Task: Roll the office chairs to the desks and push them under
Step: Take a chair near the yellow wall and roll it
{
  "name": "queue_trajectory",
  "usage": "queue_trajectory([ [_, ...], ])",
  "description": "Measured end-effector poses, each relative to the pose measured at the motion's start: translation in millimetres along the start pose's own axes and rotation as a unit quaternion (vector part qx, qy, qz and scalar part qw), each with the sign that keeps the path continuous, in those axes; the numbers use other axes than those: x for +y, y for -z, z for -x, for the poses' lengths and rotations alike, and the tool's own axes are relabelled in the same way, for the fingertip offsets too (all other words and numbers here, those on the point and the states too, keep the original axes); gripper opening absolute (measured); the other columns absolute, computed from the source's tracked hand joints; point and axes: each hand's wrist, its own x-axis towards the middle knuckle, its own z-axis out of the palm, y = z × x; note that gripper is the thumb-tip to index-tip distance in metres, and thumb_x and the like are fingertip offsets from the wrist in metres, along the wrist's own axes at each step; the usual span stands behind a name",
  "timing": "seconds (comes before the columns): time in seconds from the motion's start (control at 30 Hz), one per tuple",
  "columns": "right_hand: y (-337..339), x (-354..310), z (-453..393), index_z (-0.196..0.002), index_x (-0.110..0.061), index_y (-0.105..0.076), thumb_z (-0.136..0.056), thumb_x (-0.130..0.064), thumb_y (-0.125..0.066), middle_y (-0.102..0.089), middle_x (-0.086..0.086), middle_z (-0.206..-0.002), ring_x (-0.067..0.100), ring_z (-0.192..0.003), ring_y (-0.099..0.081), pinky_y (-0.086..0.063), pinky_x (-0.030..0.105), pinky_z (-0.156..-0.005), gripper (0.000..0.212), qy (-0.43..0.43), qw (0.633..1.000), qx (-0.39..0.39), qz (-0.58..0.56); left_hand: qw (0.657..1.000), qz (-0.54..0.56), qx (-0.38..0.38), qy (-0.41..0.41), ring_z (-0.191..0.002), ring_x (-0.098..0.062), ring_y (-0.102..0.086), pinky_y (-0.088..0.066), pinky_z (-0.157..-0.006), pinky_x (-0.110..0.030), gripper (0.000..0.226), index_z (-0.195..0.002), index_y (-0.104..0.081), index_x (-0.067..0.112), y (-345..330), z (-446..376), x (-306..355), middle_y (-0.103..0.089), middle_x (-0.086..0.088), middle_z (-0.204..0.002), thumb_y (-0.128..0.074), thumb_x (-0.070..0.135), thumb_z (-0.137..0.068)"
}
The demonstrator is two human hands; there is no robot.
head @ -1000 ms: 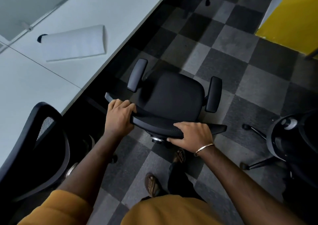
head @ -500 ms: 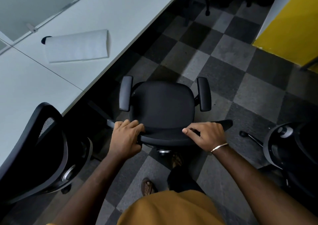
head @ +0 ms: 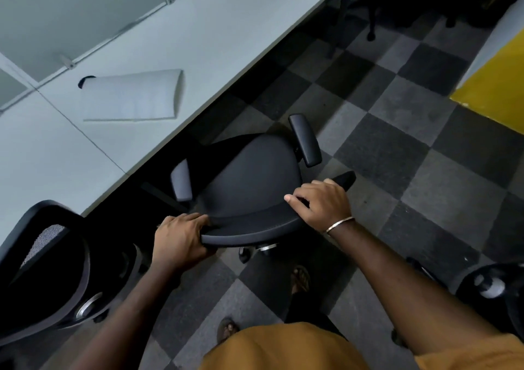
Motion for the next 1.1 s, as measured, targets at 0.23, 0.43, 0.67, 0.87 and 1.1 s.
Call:
queue_trajectory([
  [0.23, -15, -3, -68, -0.071, -0.021, -0.068, -0.102, -0.046, -0.043, -0.066, -0.003, -0.075, 0.024, -0.081, -0.060, -0.040, 0.041, -0.072, 0.046, 0.084, 0.995, -0.030, 0.046, 0.995, -0.004, -0.006, 0.100, -0.079, -0.024, -0.071, -0.051, -0.069, -0.034, 0.042, -0.089, -0.069, 0.032, 11, -45, 5, -0.071, 0.008, -0.078, -0.066, 0.061, -0.058],
  [0.43, -21, -22, -103, -0.070, -0.023, -0.064, -0.096, -0.060, -0.047, -0.061, -0.003, -0.071, 0.021, -0.071, -0.062, -0.041, 0.034, -0.065, 0.049, 0.088, 0.994, -0.055, 0.012, 0.990, -0.033, -0.003, 0.136, -0.067, -0.028, -0.066, -0.038, -0.059, -0.032, 0.032, -0.074, -0.059, 0.024, 16, -71, 11, -0.062, 0.004, -0.065, -0.072, 0.050, -0.060],
  [0.67, -16, 24, -153, -0.073, -0.024, -0.064, -0.094, -0.057, -0.050, -0.058, -0.005, -0.069, 0.017, -0.069, -0.060, -0.040, 0.033, -0.063, 0.041, 0.118, 0.991, -0.061, 0.020, 0.988, -0.017, -0.010, 0.152, -0.054, -0.024, -0.060, -0.034, -0.053, -0.030, 0.041, -0.066, -0.049, 0.024, 16, -105, 40, -0.056, 0.004, -0.054, -0.084, 0.039, -0.051],
  [0.87, -12, 64, -224, -0.070, -0.023, -0.066, -0.092, -0.044, -0.047, -0.059, -0.004, -0.067, 0.023, -0.073, -0.058, -0.042, 0.040, -0.072, 0.036, 0.118, 0.990, -0.062, 0.050, 0.991, 0.023, 0.001, 0.132, -0.050, -0.023, -0.061, -0.023, -0.050, -0.029, 0.042, -0.073, -0.046, 0.026, 18, -153, 64, -0.057, 0.005, -0.055, -0.080, 0.044, -0.057],
  [1.1, -33, 77, -263, -0.073, -0.023, -0.068, -0.094, -0.035, -0.045, -0.066, -0.007, -0.078, 0.019, -0.093, -0.059, -0.038, 0.041, -0.087, 0.034, 0.008, 0.999, 0.033, -0.015, 0.989, 0.064, -0.011, 0.129, -0.056, -0.024, -0.064, -0.018, -0.046, -0.028, 0.037, -0.084, -0.035, 0.029, 16, -184, 54, -0.059, 0.005, -0.063, -0.070, 0.035, -0.076],
])
